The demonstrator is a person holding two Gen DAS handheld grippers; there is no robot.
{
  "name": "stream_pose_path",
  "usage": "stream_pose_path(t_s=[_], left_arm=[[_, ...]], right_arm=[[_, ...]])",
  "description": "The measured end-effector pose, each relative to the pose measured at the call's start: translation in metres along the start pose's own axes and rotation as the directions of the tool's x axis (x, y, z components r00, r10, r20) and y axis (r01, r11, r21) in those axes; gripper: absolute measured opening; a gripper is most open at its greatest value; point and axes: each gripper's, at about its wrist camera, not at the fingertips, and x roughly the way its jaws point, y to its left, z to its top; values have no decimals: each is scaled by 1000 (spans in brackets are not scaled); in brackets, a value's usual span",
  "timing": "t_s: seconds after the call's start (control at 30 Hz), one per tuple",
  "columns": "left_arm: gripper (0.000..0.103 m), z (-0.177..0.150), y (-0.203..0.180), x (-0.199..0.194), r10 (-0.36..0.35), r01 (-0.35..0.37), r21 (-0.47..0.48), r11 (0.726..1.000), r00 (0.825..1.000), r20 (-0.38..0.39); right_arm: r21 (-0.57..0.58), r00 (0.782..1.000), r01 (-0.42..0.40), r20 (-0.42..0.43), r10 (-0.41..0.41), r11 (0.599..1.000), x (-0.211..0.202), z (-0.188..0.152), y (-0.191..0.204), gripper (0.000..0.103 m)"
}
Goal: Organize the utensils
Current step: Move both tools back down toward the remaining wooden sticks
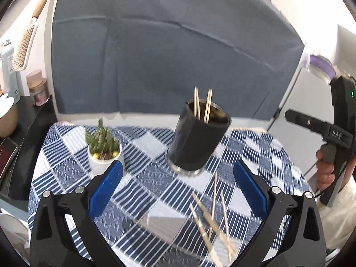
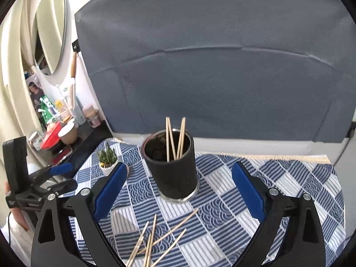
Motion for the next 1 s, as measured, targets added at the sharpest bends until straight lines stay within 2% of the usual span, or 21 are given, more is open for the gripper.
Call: stream_pose_path(t_s=[0.3,0.53,0.77,1.0], left_arm=[[97,-43,10,-6,45,-45,3,999,992,-121],[97,-75,6,7,28,-29,-2,1000,979,-203],[97,-105,-7,31,6,-2,16,1000,957,-290],[97,-128,-23,61,8,9,42,999,925,-380]], right_arm=[[31,997,30,-76,-28,999,-4,-45,6,91],[44,982,75,-180,-66,996,15,-86,6,91],[78,950,108,-301,-80,991,43,-127,-6,91],[53,914,115,-396,-85,992,76,-157,-13,91]])
